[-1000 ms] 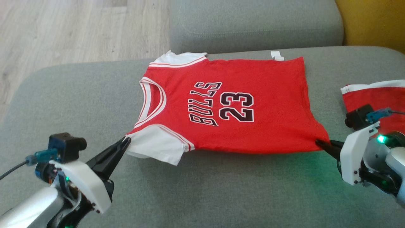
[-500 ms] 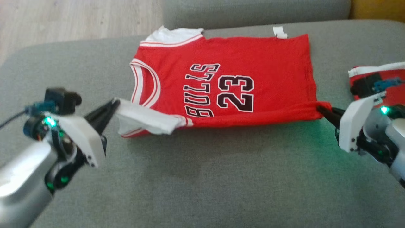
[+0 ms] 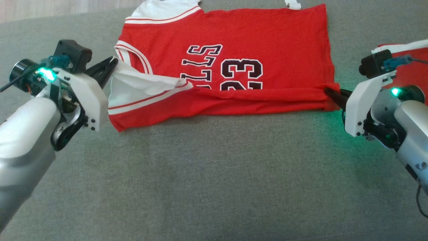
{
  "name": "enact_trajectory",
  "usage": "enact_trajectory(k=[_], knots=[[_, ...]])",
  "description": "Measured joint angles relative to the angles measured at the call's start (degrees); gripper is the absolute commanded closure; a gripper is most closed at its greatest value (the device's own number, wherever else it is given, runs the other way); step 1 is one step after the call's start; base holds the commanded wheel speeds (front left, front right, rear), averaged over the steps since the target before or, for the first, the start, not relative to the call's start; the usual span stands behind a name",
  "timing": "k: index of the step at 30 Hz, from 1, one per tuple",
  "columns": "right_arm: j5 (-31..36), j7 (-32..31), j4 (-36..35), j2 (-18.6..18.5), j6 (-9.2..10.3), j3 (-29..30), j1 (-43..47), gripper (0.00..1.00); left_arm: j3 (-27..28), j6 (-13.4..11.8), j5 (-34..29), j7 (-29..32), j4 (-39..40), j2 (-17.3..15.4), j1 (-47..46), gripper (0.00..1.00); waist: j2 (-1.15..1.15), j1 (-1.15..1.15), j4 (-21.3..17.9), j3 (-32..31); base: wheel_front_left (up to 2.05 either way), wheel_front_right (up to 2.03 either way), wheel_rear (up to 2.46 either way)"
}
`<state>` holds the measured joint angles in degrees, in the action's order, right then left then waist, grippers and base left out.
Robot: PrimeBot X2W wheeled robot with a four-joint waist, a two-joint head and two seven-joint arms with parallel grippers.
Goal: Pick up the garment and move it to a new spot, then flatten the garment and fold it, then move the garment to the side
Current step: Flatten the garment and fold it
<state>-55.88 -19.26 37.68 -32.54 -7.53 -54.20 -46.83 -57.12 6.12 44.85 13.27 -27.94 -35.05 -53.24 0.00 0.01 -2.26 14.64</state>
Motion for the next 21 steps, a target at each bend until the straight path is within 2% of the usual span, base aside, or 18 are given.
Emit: enact_trajectory(k=[9,10,11,14,15,21], knots=[[-0.2,0.7,2.6,1.6,0.0,-1.2,-3.3,1.0,-1.7,1.0,-1.7,-3.2,-8.1,3.5,-4.5,1.0,0.0,0.0,-0.8,2.5,0.0,0.0,0.0],[0.0,1.5,3.0,1.6,0.0,-1.2,-3.7,0.12,-1.7,1.0,-1.9,-4.1,-9.0,3.9,-5.2,0.95,0.0,0.0,-0.8,2.8,0.0,0.0,0.0],[0.1,2.6,3.4,1.7,0.0,-1.2,-4.0,0.0,-1.4,0.9,-2.0,-5.3,-10.1,4.5,-5.8,0.0,0.0,0.0,-0.8,3.0,0.0,0.0,0.0],[1.6,7.3,5.8,2.4,0.0,-0.1,-5.6,0.0,0.6,-1.5,-2.0,-11.0,-12.7,6.8,-7.1,0.0,0.0,0.0,-0.9,3.5,0.0,0.0,0.0],[1.6,7.3,5.8,2.4,0.0,-0.1,-5.6,0.0,0.6,-1.5,-2.0,-11.0,-12.7,6.8,-7.1,0.0,0.0,0.0,-0.9,3.5,0.0,0.0,0.0],[3.1,17.8,10.8,5.2,0.0,4.7,-7.5,0.0,5.8,-6.2,-1.8,-25.6,-14.2,11.2,-7.4,0.0,0.0,0.0,-0.8,2.7,0.0,0.0,0.0]])
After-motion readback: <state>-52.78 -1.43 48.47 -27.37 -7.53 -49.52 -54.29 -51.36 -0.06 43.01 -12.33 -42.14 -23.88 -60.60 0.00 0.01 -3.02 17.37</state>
